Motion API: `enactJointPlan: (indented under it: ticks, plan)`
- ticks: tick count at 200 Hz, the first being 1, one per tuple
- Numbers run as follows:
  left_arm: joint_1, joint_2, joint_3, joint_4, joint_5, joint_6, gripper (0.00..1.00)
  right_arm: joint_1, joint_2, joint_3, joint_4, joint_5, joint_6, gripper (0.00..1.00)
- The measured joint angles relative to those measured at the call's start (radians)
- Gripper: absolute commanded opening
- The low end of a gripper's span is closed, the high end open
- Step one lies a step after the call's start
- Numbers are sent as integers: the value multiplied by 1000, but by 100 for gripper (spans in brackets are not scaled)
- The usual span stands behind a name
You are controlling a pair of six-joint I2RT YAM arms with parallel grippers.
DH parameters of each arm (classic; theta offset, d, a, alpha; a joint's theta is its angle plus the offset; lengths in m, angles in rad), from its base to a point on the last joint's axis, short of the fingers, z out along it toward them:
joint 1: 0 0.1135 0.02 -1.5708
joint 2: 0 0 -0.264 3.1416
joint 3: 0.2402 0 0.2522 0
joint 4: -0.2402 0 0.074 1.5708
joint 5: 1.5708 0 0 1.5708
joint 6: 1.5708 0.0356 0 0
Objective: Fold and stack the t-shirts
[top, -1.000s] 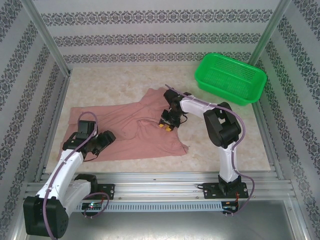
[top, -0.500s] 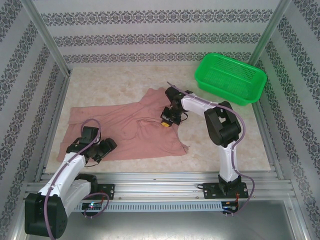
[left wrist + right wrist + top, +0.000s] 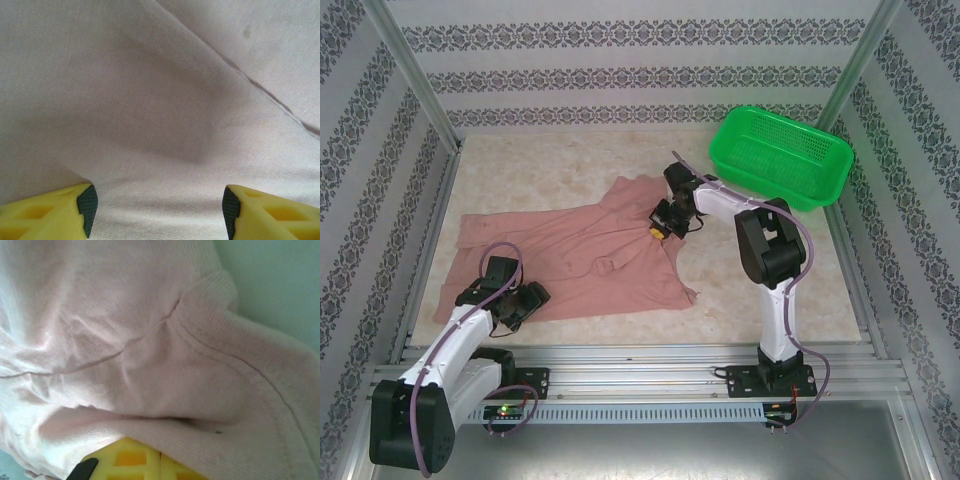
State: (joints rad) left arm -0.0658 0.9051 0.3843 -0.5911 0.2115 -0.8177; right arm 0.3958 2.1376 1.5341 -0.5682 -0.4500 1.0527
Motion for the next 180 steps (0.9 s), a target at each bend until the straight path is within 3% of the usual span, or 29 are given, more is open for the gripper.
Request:
enactJointPlan:
  ticks: [10, 49, 109, 139, 180]
  plan:
    - [0, 0, 0, 0, 0, 0, 70, -4, 11, 0, 31, -16, 26, 19]
    - [0, 0, 0, 0, -3, 0, 70, -13, 23, -4, 137, -61, 83, 33]
    - [0, -19, 4, -8, -5, 0, 70, -9, -114, -47, 97, -56, -5, 39]
    - [0, -48, 50, -31, -4, 2, 71, 79, -172, 1, -29, -53, -126, 39]
    - [0, -83, 174, -39, -7, 26, 73, 257, -136, 21, -126, -56, -228, 39]
